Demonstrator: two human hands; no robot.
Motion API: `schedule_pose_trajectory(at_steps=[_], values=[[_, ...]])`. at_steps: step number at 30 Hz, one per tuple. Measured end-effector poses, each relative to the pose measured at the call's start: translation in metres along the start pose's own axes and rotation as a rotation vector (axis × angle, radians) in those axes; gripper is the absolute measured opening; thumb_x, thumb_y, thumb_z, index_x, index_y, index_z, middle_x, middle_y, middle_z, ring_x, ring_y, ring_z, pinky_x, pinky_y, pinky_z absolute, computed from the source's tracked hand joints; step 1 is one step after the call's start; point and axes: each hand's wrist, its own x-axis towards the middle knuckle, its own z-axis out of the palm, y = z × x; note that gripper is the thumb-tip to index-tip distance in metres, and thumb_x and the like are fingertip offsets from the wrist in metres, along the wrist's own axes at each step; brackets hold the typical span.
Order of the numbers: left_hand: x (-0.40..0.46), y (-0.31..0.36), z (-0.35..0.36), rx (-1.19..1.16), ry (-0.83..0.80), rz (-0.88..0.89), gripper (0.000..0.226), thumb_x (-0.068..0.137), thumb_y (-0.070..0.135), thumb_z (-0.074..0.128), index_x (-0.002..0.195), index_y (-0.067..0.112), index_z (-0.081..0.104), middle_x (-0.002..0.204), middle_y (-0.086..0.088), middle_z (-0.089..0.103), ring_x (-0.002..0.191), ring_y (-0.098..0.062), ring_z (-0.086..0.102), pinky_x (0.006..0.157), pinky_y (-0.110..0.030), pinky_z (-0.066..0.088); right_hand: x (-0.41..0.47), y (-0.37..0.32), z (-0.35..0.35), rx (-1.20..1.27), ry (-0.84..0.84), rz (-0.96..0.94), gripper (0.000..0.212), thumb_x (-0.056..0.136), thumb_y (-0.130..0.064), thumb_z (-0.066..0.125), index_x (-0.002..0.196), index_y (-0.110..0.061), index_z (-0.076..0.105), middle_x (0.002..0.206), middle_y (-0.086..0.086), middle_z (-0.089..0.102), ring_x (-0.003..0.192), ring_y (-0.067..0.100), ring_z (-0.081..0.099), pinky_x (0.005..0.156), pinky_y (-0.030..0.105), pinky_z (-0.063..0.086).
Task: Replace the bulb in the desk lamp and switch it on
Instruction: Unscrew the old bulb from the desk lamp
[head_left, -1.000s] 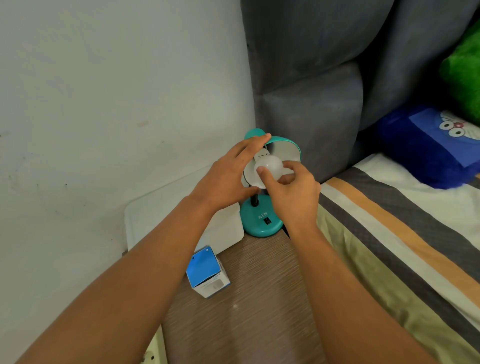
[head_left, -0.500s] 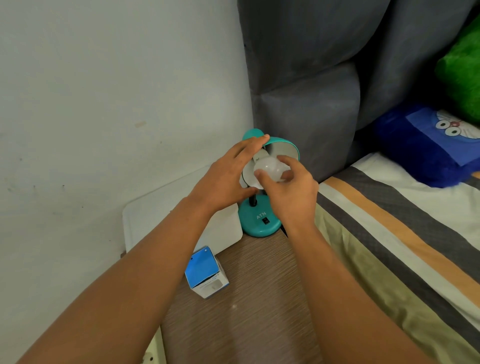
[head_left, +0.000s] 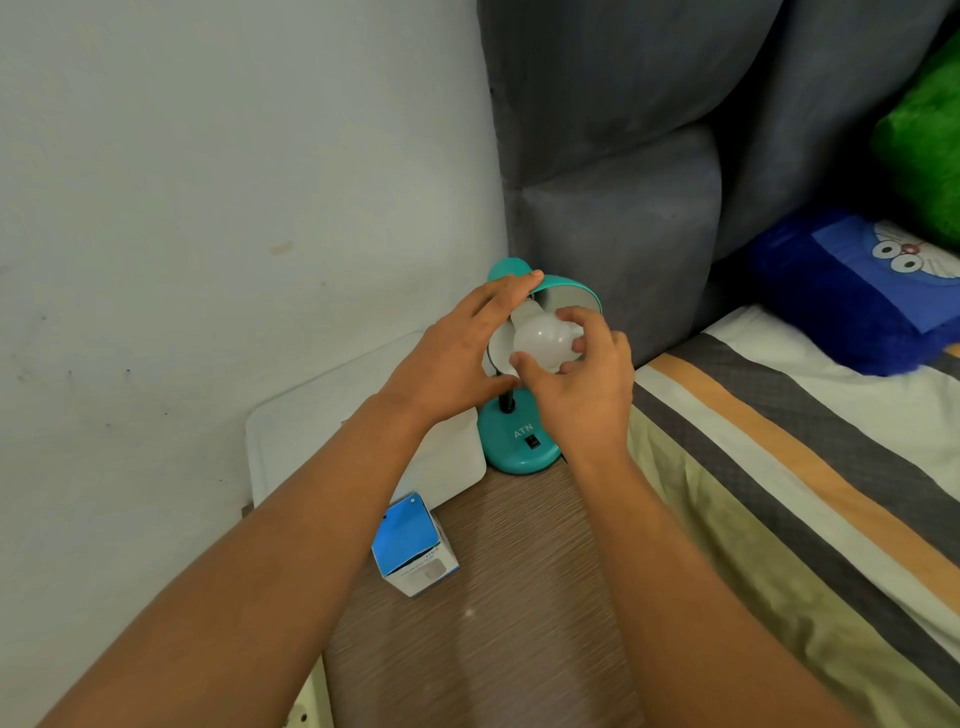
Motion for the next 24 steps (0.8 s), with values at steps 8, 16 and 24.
schedule_pose_trajectory(at_steps=[8, 16, 24], values=[[0.001, 0.002, 0.001, -0.003, 0.016, 0.007, 0.093, 0.082, 0.038, 0.079, 0.153, 0.038, 0.018, 0.156, 0.002, 0.037, 0.137, -0.015, 0.044, 0.108, -0.031, 0.042, -0.001, -0.002, 0.000, 0.036, -0.034, 0.101, 0.050, 0.088, -0.057, 0.060, 0.125, -0.023, 0.057, 0.088, -0.001, 0.071, 0.080, 0.009, 0.067, 0.071, 0.026, 0.057], [0.000, 0.003, 0.000, -0.023, 0.007, -0.011, 0.099, 0.078, 0.029, 0.084, 0.154, 0.037, 0.021, 0.156, 0.003, 0.036, 0.137, -0.018, 0.045, 0.109, -0.042, 0.046, -0.002, -0.004, 0.001, 0.012, -0.038, 0.054, 0.070, 0.073, -0.052, 0.078, 0.131, -0.030, 0.047, 0.121, 0.000, 0.050, 0.104, 0.017, 0.057, 0.087, 0.033, 0.052], [0.000, 0.004, 0.000, -0.010, 0.004, 0.005, 0.097, 0.079, 0.033, 0.082, 0.154, 0.033, 0.022, 0.156, -0.001, 0.036, 0.138, -0.019, 0.044, 0.109, -0.040, 0.046, 0.007, -0.008, -0.004, -0.040, -0.081, 0.120, 0.053, 0.084, -0.055, 0.066, 0.125, -0.022, 0.059, 0.113, 0.006, 0.067, 0.099, 0.020, 0.064, 0.080, 0.031, 0.053]])
